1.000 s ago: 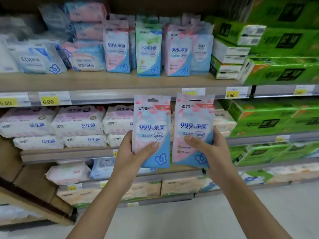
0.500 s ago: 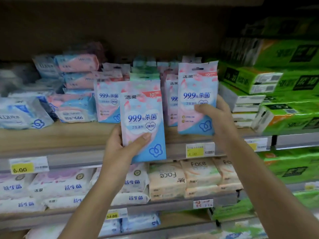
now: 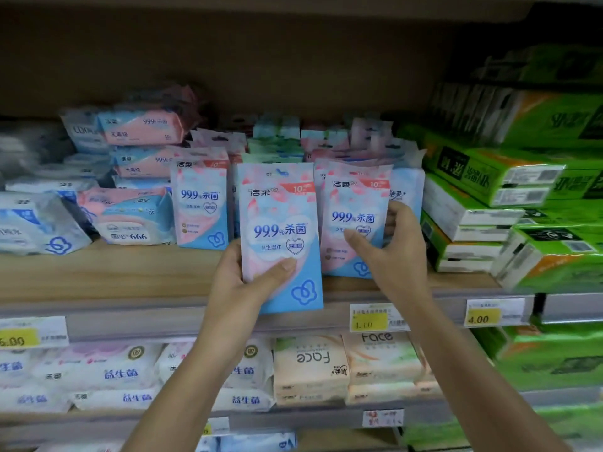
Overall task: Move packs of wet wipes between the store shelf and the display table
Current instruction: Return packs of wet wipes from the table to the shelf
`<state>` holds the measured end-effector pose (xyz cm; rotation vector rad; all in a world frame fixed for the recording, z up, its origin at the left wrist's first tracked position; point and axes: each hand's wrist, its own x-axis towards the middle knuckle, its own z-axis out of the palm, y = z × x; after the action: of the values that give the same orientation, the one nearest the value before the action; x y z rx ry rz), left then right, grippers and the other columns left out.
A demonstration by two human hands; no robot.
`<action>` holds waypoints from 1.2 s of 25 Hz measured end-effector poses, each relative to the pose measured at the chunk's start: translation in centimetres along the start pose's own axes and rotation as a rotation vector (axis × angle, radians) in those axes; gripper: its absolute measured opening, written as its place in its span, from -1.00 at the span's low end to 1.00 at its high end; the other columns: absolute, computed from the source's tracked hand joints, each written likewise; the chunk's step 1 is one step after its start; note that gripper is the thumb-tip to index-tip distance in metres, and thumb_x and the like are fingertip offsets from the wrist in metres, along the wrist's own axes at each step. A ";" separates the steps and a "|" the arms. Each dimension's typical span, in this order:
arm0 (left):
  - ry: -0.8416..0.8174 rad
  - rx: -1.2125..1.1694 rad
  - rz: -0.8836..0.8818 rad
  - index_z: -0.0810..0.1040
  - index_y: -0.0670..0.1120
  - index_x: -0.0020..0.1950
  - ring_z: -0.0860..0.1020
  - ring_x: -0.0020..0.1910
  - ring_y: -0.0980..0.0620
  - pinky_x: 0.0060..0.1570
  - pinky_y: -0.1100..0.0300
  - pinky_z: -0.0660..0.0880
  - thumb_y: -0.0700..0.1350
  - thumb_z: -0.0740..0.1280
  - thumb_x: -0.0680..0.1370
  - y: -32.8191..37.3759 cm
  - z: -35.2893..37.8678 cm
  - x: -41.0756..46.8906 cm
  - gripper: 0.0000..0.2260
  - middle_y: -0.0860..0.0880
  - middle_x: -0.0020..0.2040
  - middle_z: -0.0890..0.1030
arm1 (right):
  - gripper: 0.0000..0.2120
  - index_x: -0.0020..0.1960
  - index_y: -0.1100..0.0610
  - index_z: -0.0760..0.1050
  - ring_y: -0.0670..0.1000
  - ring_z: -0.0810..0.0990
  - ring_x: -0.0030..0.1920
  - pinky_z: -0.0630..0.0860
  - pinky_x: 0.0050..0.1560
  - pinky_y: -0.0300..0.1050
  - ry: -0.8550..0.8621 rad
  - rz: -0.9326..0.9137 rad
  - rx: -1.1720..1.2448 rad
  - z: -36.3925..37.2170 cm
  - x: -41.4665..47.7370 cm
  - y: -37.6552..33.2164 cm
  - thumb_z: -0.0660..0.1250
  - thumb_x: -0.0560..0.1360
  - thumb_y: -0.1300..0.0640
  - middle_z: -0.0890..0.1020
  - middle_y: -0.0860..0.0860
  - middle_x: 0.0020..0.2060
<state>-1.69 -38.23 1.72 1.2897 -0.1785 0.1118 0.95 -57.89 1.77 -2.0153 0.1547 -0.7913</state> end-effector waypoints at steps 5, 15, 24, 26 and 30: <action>-0.119 0.018 0.000 0.43 -0.15 0.21 0.62 0.05 0.07 -0.04 0.31 0.55 -0.25 0.42 0.42 -0.5 4.6 1.1 -0.62 -0.05 0.10 0.64 | -0.48 0.29 0.08 0.37 0.00 0.51 0.11 0.54 0.09 0.09 -0.064 -0.043 -0.088 -0.9 1.0 0.7 0.44 0.40 -0.01 0.53 0.01 0.12; 0.085 0.810 0.449 0.34 -0.13 0.33 0.29 0.20 0.11 0.16 0.31 0.27 -0.13 0.43 0.44 -3.6 8.3 1.7 -0.50 -0.02 0.18 0.31 | -0.70 0.12 0.03 0.42 -0.14 0.59 -0.01 0.60 -0.02 -0.16 -0.138 -0.008 0.343 -2.4 -2.1 0.3 0.38 0.47 0.28 0.59 -0.05 0.02; -0.046 0.704 0.283 0.24 0.06 0.45 0.45 0.23 0.08 0.15 0.19 0.46 -0.19 0.49 0.36 -2.9 5.9 2.9 -0.26 0.09 0.29 0.47 | -0.28 0.39 0.05 0.23 -0.18 0.51 0.19 0.50 0.24 -0.05 -0.343 0.010 0.271 -1.2 -1.2 1.5 0.48 0.33 0.29 0.54 -0.17 0.16; -0.026 0.744 0.284 0.28 0.06 0.43 0.45 0.17 0.07 0.10 0.24 0.43 -0.18 0.50 0.33 -2.3 5.8 3.3 -0.27 0.07 0.23 0.48 | -0.28 0.38 0.06 0.25 -0.10 0.51 0.23 0.49 0.25 0.04 -0.334 -0.002 0.239 -1.0 -0.9 1.3 0.50 0.32 0.26 0.54 -0.10 0.19; -0.017 0.844 0.309 0.26 0.06 0.45 0.47 0.14 0.05 0.07 0.13 0.47 -0.14 0.48 0.35 -2.1 5.7 3.3 -0.28 0.03 0.18 0.49 | -0.29 0.37 0.06 0.25 -0.06 0.51 0.22 0.49 0.23 0.05 -0.315 -0.027 0.155 -0.8 -0.7 1.0 0.52 0.33 0.19 0.54 -0.06 0.20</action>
<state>1.57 -44.36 1.87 2.0962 -0.3681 0.4775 0.14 -58.76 0.93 -1.9677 -0.1122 -0.4775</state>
